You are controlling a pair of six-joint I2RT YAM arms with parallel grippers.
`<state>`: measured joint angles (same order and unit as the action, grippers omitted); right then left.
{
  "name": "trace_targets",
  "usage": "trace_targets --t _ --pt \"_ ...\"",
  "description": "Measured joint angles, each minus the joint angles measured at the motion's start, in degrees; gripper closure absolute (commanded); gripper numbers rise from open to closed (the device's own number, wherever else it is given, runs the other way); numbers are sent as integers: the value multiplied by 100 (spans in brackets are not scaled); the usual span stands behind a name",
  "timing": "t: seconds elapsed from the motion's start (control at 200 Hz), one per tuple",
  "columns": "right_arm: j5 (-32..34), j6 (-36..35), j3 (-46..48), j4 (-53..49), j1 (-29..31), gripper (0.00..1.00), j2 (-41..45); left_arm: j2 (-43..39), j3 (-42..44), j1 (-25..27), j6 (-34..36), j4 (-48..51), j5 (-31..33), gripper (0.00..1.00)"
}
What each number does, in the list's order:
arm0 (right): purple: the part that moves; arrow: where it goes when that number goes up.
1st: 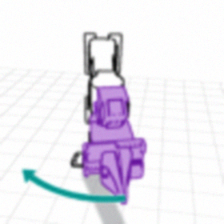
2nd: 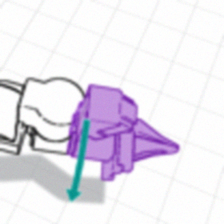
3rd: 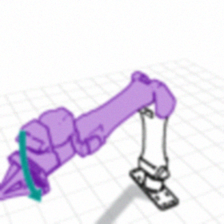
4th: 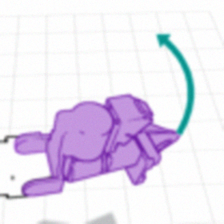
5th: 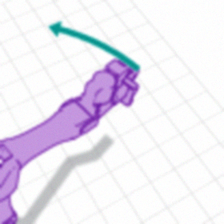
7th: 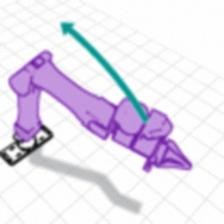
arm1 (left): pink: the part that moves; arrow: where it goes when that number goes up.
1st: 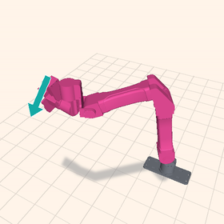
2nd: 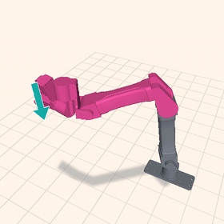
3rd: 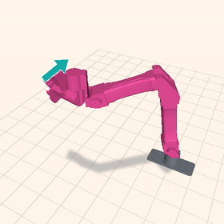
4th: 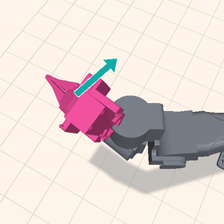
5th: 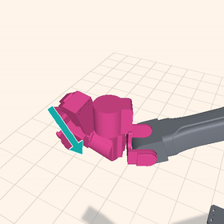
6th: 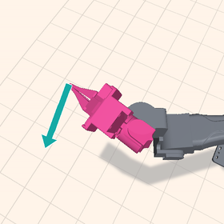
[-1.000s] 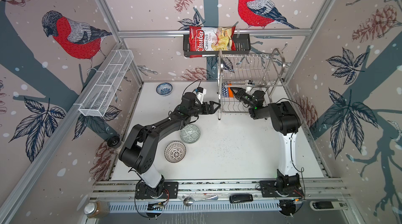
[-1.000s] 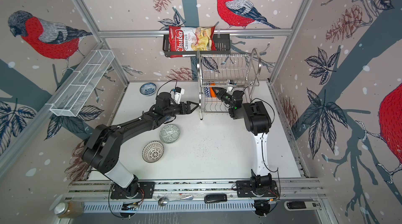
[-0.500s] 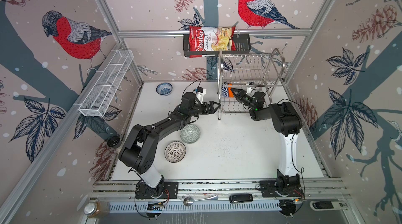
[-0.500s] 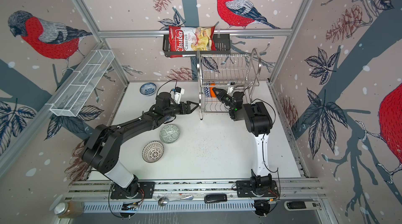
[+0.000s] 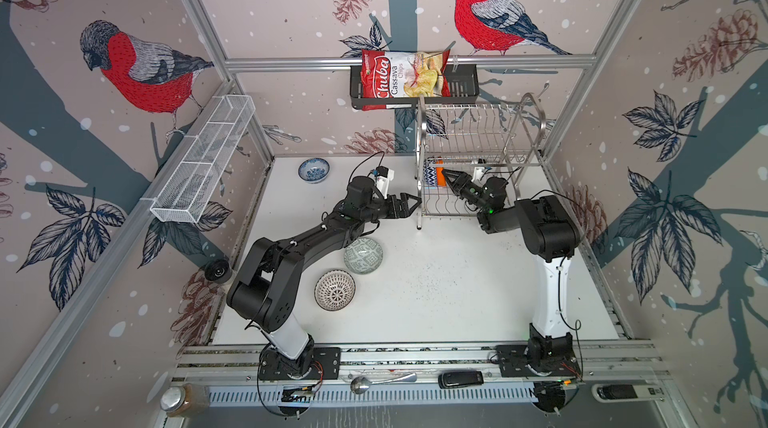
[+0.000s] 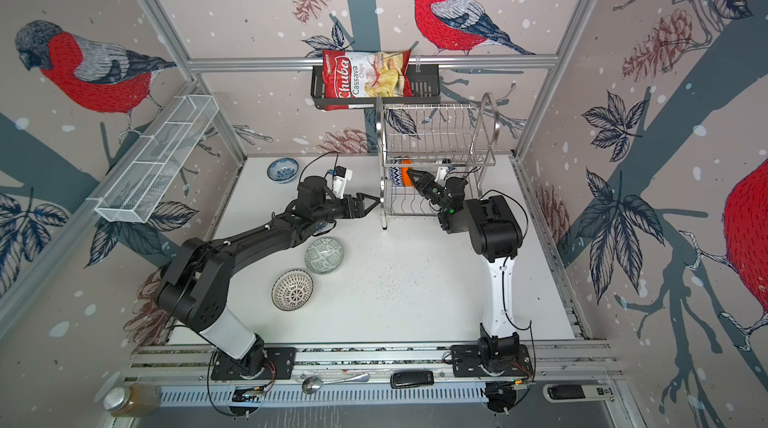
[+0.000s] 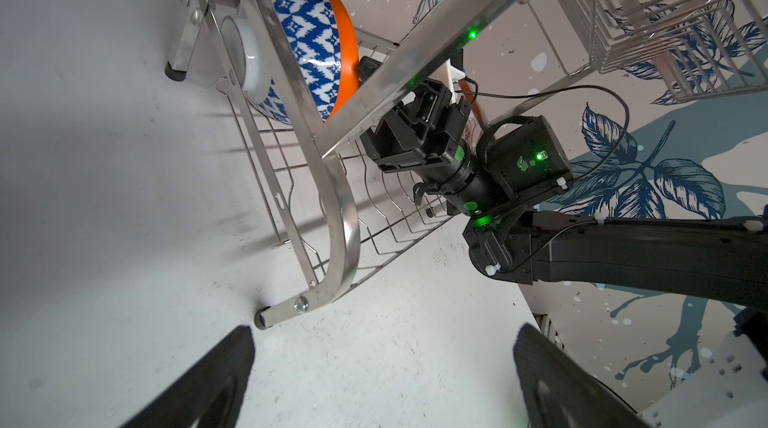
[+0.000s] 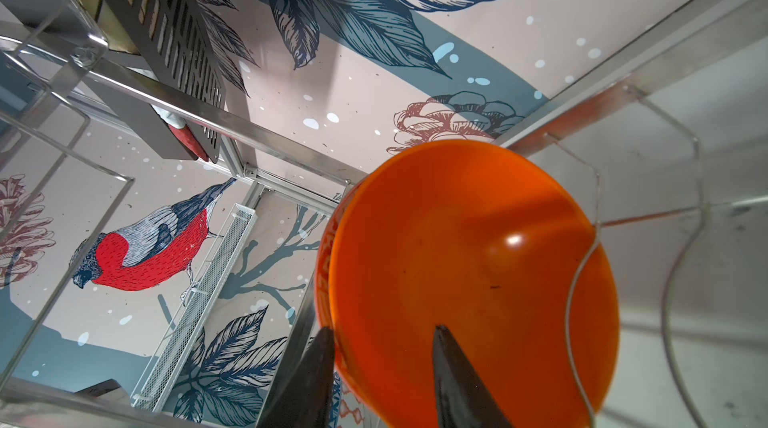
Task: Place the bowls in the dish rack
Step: 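Open the right gripper to release the orange bowl in the rack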
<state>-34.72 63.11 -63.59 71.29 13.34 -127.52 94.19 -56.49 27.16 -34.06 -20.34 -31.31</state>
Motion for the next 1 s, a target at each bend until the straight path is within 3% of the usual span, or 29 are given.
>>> trace_targets --t 0.625,1.001 --pt "337 -151 404 -20 0 35 319 2 -2 0 0 0 0 2" --pt "354 -448 120 -114 87 23 328 0 -2 0 0 -2 0 2"
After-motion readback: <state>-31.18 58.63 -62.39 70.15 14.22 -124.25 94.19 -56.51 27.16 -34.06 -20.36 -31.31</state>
